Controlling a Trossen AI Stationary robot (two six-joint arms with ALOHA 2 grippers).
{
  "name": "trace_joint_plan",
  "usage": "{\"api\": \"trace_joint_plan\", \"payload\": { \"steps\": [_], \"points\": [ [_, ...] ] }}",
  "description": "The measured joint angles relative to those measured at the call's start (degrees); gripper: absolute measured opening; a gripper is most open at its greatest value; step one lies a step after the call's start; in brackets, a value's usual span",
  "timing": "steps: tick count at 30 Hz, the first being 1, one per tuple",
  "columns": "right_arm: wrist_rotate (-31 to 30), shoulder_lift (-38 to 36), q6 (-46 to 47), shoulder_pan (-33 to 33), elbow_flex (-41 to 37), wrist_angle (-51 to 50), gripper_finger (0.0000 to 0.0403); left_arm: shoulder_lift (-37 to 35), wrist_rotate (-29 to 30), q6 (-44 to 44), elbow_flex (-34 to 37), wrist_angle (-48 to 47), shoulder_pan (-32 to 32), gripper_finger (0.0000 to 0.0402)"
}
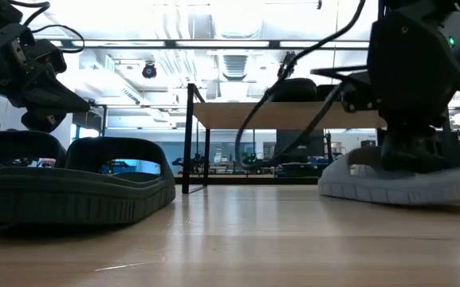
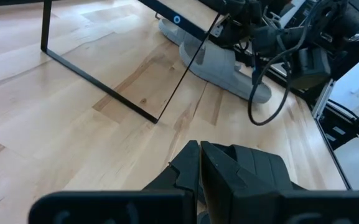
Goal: Pick and place slides into the shelf
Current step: Put the gray slide under the shelf
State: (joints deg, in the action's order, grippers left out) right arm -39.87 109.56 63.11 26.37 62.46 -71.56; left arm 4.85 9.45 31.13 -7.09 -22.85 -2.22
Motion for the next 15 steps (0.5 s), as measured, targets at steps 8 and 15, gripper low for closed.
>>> {"api": "trace_joint_plan", "payload": {
  "steps": [8, 15],
  "points": [
    [1.0, -1.0, 1.2, 0.1, 2.2, 0.0, 0.0175, 0.0, 0.0, 0.0, 0.0, 0.0, 0.0, 0.0000],
    [1.9, -1.0, -0.6, 0.7, 5.8, -2.2, 0.0193, 0.0, 0.0, 0.0, 0.0, 0.0, 0.0, 0.0000]
  ]
}}
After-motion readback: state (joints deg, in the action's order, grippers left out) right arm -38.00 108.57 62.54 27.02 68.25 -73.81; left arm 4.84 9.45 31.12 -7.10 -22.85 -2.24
